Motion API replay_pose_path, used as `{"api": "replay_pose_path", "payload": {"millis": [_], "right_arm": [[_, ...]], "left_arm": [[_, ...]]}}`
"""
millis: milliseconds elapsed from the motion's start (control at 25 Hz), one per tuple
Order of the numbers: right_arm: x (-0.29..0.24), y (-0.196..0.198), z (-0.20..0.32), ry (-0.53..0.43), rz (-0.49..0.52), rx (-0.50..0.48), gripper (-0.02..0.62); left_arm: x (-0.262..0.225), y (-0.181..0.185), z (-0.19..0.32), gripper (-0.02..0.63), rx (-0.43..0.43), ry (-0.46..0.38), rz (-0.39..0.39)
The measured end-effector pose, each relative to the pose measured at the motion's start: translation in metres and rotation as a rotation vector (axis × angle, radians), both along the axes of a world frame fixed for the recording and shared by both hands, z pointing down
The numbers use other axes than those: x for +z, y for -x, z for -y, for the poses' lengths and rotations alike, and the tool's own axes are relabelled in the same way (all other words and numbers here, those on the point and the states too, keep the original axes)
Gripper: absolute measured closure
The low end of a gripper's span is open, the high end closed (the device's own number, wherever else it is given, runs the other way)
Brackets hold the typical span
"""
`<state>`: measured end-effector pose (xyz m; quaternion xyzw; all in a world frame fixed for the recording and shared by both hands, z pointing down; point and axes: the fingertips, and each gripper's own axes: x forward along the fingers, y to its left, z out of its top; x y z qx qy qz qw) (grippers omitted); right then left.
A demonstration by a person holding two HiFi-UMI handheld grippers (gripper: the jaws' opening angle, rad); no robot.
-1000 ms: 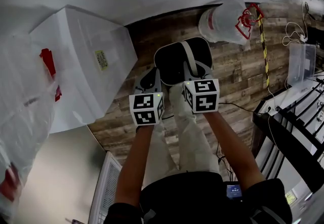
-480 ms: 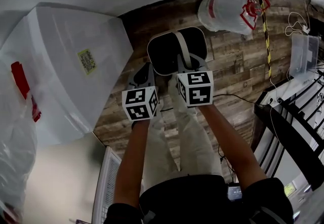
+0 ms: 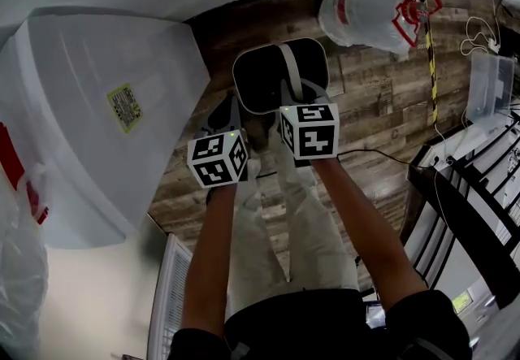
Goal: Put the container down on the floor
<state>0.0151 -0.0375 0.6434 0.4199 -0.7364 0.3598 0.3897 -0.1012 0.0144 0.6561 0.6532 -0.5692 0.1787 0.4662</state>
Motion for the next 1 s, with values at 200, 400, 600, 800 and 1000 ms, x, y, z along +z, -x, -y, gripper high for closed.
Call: {"api": "replay_pose_path", "payload": {"millis": [200, 400, 600, 800, 1000], "right_arm": [[0.022, -0.002, 0.001, 0.014, -0.028, -0.017, 0.561], [0.044, -0.001, 0.003, 0.027, -0.059, -0.051, 0.561], [0.066, -0.004, 0.006, 0.056, -0.071, -0.049, 0.561], [0.086, -0.004, 0.008, 0.083, -0.076, -0.057, 0.561], [0.108, -0.002, 0.011, 0.099, -0.086, -0.079, 0.561]], "left_arm": [[0.022, -0.003, -0.001, 0.591, 0.002, 0.033, -0.010], [0.042, -0.004, -0.004, 0.591, 0.022, 0.068, -0.008], [0.059, -0.007, -0.005, 0.591, 0.051, 0.093, -0.002], [0.079, -0.011, -0.003, 0.591, 0.074, 0.110, 0.010], [0.095, -0.011, -0.002, 0.591, 0.070, 0.117, -0.002]]}}
